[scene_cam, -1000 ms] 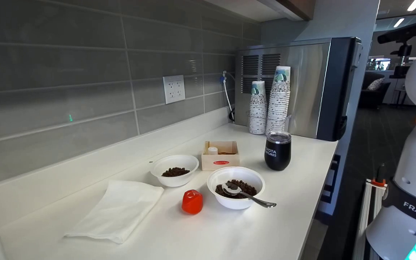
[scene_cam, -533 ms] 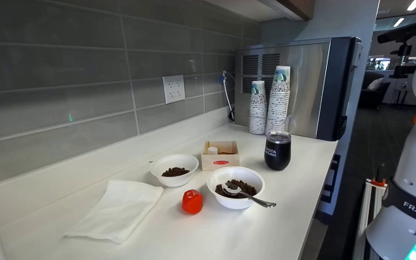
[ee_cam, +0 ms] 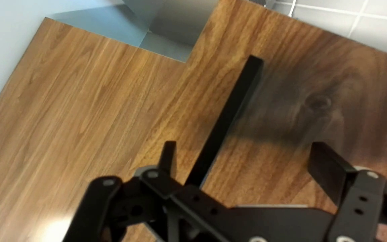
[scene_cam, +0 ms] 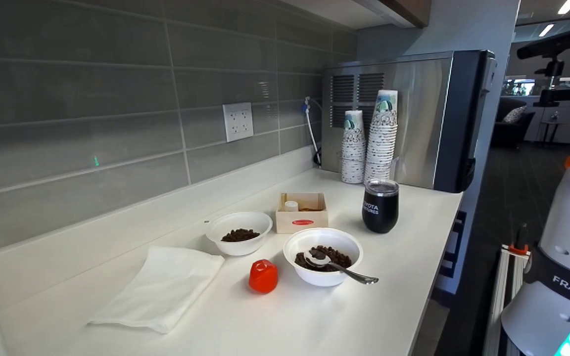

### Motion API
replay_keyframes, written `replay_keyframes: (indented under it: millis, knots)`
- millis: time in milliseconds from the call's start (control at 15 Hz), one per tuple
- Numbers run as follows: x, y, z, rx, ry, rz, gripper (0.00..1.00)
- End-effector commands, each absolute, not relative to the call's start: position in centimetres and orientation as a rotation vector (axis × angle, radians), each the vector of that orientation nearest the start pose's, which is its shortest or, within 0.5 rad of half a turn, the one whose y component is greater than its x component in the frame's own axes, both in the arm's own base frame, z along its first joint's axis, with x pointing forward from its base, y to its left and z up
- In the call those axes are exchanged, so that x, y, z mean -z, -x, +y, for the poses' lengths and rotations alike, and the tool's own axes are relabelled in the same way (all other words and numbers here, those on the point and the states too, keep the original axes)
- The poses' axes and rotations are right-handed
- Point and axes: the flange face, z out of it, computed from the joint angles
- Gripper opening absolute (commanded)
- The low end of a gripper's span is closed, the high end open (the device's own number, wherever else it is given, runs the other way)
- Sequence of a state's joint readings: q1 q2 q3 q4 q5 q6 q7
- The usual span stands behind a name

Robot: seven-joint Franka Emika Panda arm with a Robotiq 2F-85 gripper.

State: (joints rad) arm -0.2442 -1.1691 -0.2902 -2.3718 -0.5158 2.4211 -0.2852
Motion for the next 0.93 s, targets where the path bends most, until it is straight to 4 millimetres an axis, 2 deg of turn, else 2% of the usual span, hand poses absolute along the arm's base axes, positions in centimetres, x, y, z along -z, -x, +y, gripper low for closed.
replay_keyframes:
  millis: [0,267,467,600,867]
  knots:
    - [-80.0,-19.1,-21.0,-1.258,-2.182,-0.100,1.00]
    - [-81.3,-22.5,-22.2,-1.222,-2.205,-0.104,1.00]
    - [-81.9,-24.3,-22.6,-1.208,-2.220,-0.109,1.00]
    - [-82.2,-24.9,-22.7,-1.194,-2.232,-0.115,1.00]
    - [-82.3,-24.5,-22.1,-1.169,-2.284,-0.133,1.00]
